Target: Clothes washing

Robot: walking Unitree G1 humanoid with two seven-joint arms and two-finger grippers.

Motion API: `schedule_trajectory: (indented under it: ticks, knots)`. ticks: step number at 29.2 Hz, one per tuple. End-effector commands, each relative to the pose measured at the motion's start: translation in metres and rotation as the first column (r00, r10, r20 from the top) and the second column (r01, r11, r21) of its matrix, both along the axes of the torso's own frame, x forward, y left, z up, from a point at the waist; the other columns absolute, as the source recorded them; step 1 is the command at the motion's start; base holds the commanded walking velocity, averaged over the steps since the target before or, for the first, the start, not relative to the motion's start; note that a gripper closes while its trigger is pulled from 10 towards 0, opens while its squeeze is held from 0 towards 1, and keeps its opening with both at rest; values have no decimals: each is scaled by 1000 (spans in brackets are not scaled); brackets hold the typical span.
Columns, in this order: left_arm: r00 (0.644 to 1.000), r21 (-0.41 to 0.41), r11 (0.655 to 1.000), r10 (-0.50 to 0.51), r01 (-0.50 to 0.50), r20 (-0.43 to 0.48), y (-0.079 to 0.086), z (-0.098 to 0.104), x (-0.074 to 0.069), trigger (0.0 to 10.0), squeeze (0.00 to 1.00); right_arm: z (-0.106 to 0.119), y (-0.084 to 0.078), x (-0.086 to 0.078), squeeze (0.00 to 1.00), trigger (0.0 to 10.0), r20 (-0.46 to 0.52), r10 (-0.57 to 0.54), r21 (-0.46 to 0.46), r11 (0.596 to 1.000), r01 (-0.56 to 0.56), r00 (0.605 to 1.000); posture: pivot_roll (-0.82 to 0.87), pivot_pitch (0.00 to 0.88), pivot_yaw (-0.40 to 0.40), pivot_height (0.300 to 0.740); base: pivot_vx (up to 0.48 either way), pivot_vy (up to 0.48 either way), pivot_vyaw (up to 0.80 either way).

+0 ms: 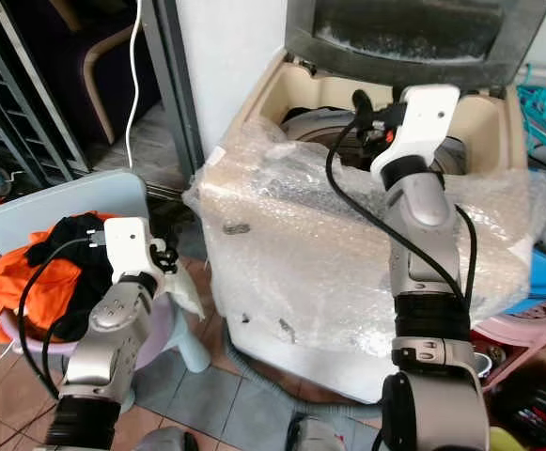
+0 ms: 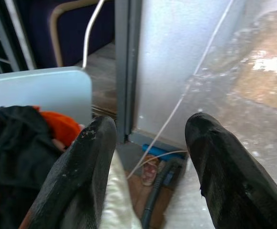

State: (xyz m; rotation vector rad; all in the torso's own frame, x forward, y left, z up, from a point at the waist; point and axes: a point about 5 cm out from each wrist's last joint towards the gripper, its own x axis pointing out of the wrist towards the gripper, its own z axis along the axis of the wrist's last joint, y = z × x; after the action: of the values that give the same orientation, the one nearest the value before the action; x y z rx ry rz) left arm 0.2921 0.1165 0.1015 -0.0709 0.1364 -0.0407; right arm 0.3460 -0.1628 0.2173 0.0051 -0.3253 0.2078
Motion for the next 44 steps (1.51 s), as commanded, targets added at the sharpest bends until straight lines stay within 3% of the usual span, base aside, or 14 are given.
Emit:
schedule_trajectory:
  ticks: [1, 9, 11, 17, 18, 19, 20, 31, 34, 35, 39, 40, 43, 44]
  knots:
    - [1000, 3, 1000, 27, -27, 3, 5, -2, -5, 10000, 0, 1, 15, -4, 1000, 10000, 4, 39, 6, 999, -39, 999, 6, 66, 13, 740, 0, 480, 800]
    - [999, 15, 999, 36, -36, 5, 5, -1, -6, 10000, 0, -7, 24, -16, 1000, 10000, -17, 62, -4, 998, -62, 998, 2, 66, 16, 740, 0, 476, 800]
    - [999, 28, 999, 24, -25, 45, 5, 2, -5, 10000, 0, -6, 27, -19, 1000, 10000, -16, 71, -7, 997, -72, 997, -3, 67, 20, 740, 0, 443, 644]
    - [999, 18, 1000, 22, -22, 50, 6, 3, -5, 10000, 0, -10, 30, -23, 1000, 10000, -35, 77, -15, 997, -77, 996, -5, 70, 22, 740, 369, 209, 0]
    - [999, 17, 1000, 22, -23, 47, 6, 3, -5, 10000, 0, -12, 31, -24, 890, 10000, -40, 81, -19, 997, -81, 996, -4, 70, 21, 740, 428, 0, 0]
    - [999, 16, 1000, 23, -23, 45, 6, 3, -5, 10000, 0, -12, 32, -25, 890, 10000, -43, 84, -21, 996, -85, 996, -5, 71, 22, 740, 428, 0, 0]
    - [999, 15, 1000, 23, -24, 45, 6, 2, -5, 10000, 0, -14, 33, -26, 0, 10000, -51, 90, -26, 995, -91, 995, -4, 72, 22, 740, 428, 0, 0]
    - [999, 31, 998, 49, -50, 17, 8, -2, -8, 10000, 0, -45, 46, -36, 0, 10000, -161, 116, -51, 991, -125, 980, 5, 86, 21, 740, 405, 0, 0]
    - [998, 30, 998, 54, -55, 18, 9, -3, -10, 10000, 0, -63, 50, -39, 0, 10000, -250, 125, -90, 984, -151, 960, 7, 89, 19, 740, 0, 0, 0]
    - [998, 33, 998, 59, -60, 17, 9, -3, -11, 10000, 0, -80, 56, -42, 0, 10000, -355, 167, -93, 973, -213, 920, 8, 91, 18, 740, 0, 0, 0]
    - [997, 37, 997, 73, -73, 14, 10, -3, -12, 10000, 0, -104, 63, -51, 0, 10000, -458, 230, -128, 939, -319, 859, 13, 96, 15, 740, 0, 0, 0]
    - [996, 48, 995, 84, -85, 13, 10, -2, -13, 10000, 0, -122, 63, -57, 0, 10000, -506, 225, -199, 909, -366, 833, 23, 101, 12, 740, 0, 0, 0]
    - [996, 50, 995, 87, -87, 12, 11, -2, -16, 10000, 0, -130, 61, -57, 0, 10000, -528, 192, -215, 912, -349, 827, 38, 104, 11, 740, 0, 0, 800]
    - [996, 56, 994, 92, -92, 5, 14, -2, -19, 10000, 0, -136, 56, -53, 0, 10000, -544, 138, -219, 929, -299, 828, 50, 108, 10, 740, 0, 0, 800]
